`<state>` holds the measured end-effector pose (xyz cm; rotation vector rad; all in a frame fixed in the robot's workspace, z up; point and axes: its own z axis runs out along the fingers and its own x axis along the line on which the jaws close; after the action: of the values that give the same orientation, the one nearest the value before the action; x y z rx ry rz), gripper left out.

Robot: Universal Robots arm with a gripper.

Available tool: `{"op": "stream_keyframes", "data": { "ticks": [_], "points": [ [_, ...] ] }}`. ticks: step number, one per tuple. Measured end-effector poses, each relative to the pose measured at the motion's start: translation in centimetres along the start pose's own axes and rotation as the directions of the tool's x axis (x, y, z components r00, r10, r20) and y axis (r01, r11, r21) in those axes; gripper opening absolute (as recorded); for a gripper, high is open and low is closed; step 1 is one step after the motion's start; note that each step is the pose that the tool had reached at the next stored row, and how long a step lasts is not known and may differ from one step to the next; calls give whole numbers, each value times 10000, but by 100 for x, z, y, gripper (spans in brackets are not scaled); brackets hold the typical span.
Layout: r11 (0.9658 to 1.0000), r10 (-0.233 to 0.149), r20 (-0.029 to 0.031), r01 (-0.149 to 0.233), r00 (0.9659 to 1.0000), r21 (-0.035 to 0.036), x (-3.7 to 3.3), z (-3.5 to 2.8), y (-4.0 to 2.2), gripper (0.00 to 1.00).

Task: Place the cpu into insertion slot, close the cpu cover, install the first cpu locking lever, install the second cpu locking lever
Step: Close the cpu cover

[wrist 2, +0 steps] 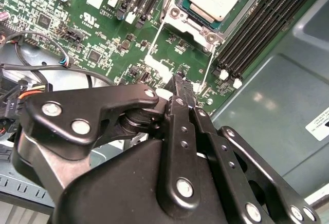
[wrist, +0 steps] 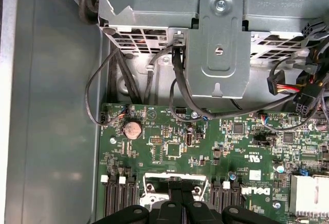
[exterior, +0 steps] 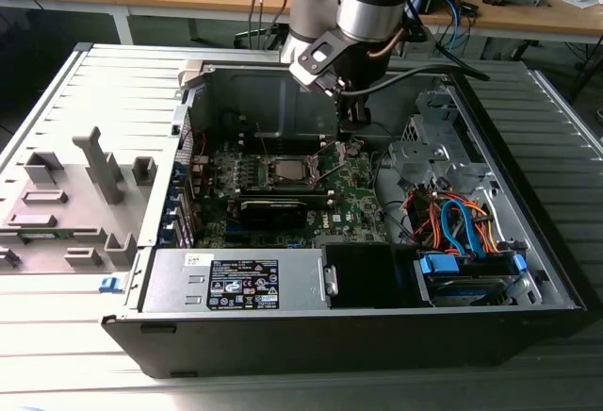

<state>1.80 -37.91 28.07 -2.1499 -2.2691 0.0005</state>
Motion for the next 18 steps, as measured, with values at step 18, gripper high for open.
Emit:
{"op": "stream_keyframes", "data": {
  "ticks": [18],
  "points": [
    [10000,1,5,-1,10000,1,-5,9,95,11]
  ]
}}
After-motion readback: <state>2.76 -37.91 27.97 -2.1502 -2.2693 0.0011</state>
